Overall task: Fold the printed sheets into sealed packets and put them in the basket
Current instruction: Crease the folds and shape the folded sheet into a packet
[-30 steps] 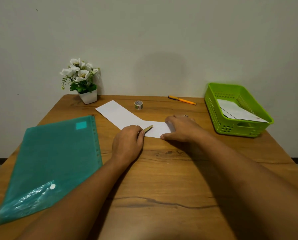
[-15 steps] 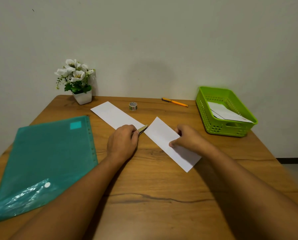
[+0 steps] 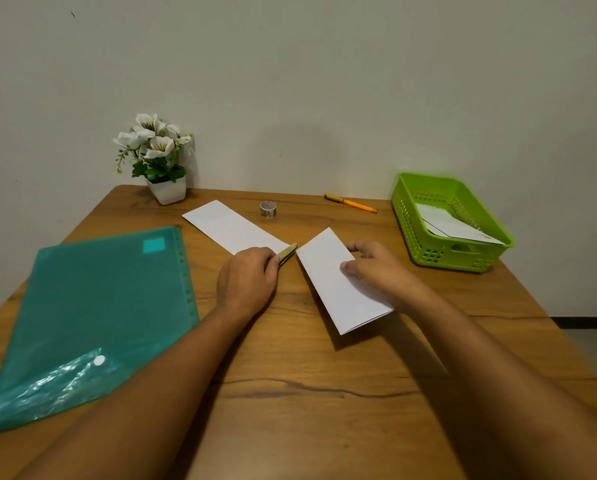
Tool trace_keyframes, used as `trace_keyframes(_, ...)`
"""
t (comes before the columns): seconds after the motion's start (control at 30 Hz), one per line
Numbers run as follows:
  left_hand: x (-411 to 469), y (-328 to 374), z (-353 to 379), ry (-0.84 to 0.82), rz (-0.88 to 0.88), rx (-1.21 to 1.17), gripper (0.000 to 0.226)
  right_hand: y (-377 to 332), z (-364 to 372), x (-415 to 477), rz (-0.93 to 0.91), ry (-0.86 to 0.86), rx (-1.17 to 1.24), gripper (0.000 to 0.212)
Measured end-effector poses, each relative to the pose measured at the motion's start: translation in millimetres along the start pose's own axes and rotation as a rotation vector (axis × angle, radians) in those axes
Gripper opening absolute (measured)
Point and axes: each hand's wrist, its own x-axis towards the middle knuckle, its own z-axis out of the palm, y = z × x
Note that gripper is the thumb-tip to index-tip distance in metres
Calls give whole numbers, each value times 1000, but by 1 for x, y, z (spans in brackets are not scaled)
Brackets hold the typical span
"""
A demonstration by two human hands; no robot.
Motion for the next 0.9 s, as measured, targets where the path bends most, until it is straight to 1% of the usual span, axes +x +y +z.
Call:
trace_keyframes(0.17,0,1,-1,-6,-7,10,30,-8,12,-4,15,-28,-17,35)
trace_keyframes(0.43,1,0,1,-4,-16,-1,29,-9,14,-8,19,-2,-25,27)
trace_keyframes(0.57,1,-1,2,-3,-21,8,28,-10,16,-11,21,-23,5,22)
trace_keyframes(0.9,1,0,2,-14,-2,13,28,-8,27,-8,22,-90,37,20)
